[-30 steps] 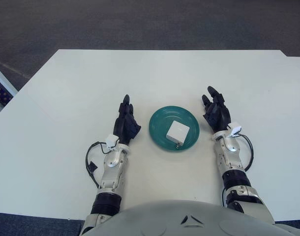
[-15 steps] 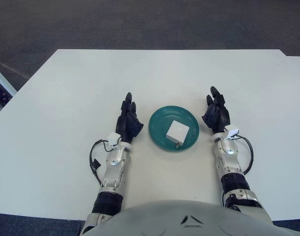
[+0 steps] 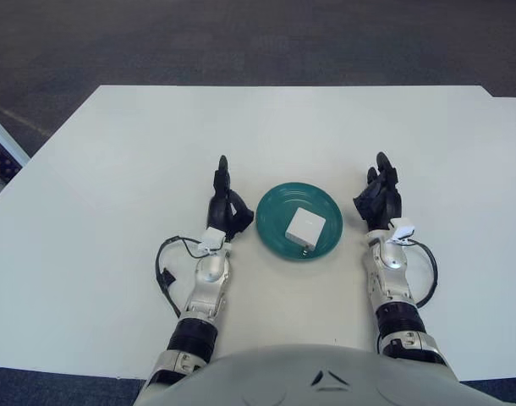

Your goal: Put the charger into the plate.

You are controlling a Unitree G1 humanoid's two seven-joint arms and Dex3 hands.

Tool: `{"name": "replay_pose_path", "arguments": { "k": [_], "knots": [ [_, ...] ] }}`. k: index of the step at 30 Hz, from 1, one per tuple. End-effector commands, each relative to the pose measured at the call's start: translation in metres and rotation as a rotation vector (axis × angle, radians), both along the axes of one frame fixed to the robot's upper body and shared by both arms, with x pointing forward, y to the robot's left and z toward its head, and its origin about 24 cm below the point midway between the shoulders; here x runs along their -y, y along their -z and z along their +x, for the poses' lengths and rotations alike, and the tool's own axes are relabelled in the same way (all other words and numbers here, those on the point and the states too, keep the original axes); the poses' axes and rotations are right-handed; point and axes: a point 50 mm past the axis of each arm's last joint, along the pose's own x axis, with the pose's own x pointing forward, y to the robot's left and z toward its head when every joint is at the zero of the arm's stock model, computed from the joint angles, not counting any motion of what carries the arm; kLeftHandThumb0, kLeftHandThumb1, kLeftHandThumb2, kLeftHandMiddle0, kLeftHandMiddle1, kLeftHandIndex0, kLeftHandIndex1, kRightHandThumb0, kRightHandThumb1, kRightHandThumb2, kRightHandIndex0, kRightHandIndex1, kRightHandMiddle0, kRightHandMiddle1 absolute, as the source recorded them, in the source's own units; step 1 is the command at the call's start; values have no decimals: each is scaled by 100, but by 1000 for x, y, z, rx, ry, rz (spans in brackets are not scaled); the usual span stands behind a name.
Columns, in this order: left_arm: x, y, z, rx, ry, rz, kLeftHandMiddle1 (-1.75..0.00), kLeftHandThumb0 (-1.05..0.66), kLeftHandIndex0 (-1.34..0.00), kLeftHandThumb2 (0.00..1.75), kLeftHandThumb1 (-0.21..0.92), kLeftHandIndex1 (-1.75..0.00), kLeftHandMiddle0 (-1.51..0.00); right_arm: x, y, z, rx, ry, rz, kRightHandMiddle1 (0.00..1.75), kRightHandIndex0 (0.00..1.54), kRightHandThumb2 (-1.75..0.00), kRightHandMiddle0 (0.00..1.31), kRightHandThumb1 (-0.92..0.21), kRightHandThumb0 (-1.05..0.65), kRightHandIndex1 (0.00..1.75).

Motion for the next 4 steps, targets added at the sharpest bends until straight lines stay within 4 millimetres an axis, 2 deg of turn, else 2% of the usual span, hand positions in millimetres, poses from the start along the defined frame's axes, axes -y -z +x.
{"name": "replay_pose_path", "arguments": {
  "k": [1,4],
  "knots": [
    [9,5,-9,-13,52,42,0,-75,0,126,92,0,0,-2,22,-15,-88,-8,4,34,4,-110,0,-92,-60,1],
    [7,6,-10,-11,71,71,0,-74,0,127,92,0,0,-1,22,-16,-91,-24,-28,33,3,-109,0,-92,-59,0]
  ]
}}
